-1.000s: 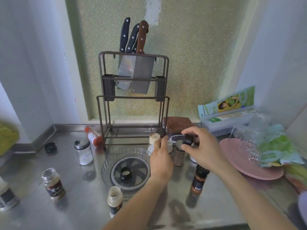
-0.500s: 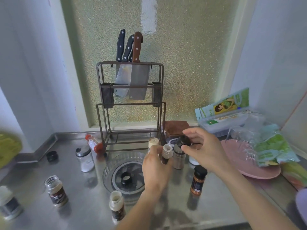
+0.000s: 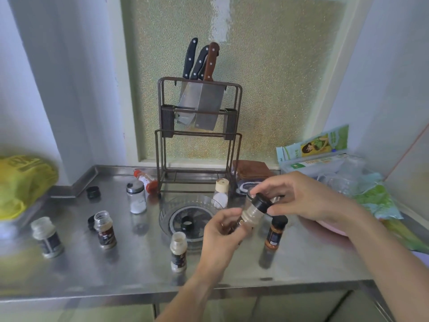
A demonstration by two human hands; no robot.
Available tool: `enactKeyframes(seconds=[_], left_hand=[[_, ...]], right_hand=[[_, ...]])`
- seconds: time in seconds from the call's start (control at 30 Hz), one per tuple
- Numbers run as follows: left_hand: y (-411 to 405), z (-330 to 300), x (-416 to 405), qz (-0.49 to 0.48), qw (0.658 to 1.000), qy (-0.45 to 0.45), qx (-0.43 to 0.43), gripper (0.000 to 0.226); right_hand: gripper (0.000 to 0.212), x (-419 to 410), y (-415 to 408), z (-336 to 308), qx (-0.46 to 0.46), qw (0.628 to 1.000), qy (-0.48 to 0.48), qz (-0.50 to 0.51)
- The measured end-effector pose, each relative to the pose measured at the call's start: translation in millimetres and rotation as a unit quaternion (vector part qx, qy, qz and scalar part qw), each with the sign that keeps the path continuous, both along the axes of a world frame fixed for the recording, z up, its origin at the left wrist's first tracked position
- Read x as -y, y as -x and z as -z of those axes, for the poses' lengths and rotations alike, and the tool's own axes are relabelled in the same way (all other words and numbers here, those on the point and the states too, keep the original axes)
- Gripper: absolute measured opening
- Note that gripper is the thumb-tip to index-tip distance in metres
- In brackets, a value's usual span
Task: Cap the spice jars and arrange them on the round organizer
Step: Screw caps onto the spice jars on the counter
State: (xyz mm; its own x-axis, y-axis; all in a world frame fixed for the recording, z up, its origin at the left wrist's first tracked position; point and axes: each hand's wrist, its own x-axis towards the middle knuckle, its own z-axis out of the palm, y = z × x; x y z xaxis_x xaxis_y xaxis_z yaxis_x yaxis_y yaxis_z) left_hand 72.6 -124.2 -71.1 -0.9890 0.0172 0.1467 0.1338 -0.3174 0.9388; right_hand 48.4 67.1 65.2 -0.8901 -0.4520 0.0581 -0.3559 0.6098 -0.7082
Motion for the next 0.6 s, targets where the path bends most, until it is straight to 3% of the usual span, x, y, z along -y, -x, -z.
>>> enactKeyframes(seconds=[0.17, 0.3, 0.43, 0.5, 0.6], left_hand=[[-4.4, 8.1, -1.5, 0.05, 0.984, -0.159, 0.054, 0.04], [-12.4, 8.7, -2.0, 0.098, 0.975, -0.197, 0.045, 0.035], [-13.4, 11.1, 0.1, 0.101, 0.972, -0.208, 0.047, 0.039], [-12.7, 11.3, 1.6, 0.103, 0.973, -0.201, 0.045, 0.038], [-11.3, 12.0, 3.5, 0.103, 0.973, -0.199, 0.048, 0.036]], right_hand=[[0.047, 0.8, -6.1, -1.6, -0.013, 1.0, -0.008, 0.007], [0.045, 5.1, -10.3, 1.4, 0.009, 1.0, -0.025, -0.014], [0.015, 13.5, -8.8, 5.2, 0.008, 0.998, -0.065, 0.006], [0.027, 15.2, -7.2, 7.3, -0.008, 0.996, -0.084, 0.034], [0.041, 13.8, -9.1, -0.4, -0.001, 0.996, -0.083, -0.011]])
